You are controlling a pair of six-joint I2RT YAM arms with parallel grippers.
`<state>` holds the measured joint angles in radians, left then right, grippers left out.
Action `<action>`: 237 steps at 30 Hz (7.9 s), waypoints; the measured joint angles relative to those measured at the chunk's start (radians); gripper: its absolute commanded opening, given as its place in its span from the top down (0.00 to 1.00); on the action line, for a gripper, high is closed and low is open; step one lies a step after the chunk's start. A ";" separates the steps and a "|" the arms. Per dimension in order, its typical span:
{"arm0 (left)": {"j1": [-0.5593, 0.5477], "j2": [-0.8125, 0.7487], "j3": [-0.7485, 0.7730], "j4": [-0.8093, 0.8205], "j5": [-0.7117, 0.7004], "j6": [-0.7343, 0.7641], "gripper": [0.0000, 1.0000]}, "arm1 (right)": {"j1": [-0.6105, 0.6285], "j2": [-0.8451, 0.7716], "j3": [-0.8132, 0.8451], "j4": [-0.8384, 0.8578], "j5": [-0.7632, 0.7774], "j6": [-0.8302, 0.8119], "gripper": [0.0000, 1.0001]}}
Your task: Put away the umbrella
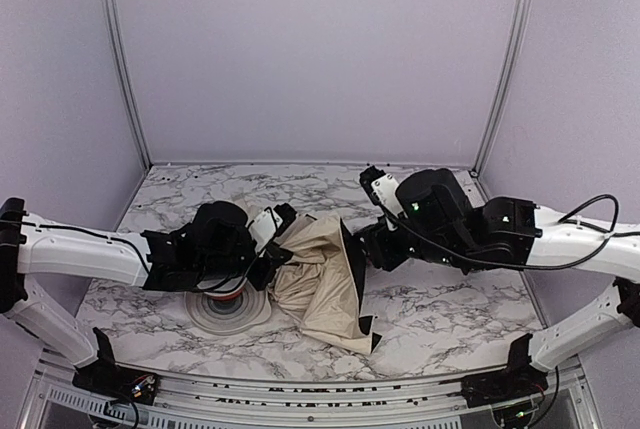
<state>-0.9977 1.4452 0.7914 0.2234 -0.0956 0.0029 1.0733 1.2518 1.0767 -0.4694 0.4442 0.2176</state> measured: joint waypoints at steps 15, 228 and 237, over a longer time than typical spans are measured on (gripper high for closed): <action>0.000 0.007 0.023 -0.045 -0.037 -0.022 1.00 | 0.288 0.180 0.256 -0.259 0.179 0.164 0.43; 0.140 0.297 0.209 0.093 0.510 -0.016 1.00 | -0.341 0.326 -0.072 0.575 -0.953 -0.192 0.91; 0.135 0.285 0.208 0.093 0.510 -0.017 1.00 | -0.458 0.342 -0.048 0.574 -1.026 -0.175 0.42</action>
<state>-0.8631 1.7302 0.9993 0.3161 0.4149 -0.0139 0.6155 1.5936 1.0286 0.1047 -0.5819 0.0425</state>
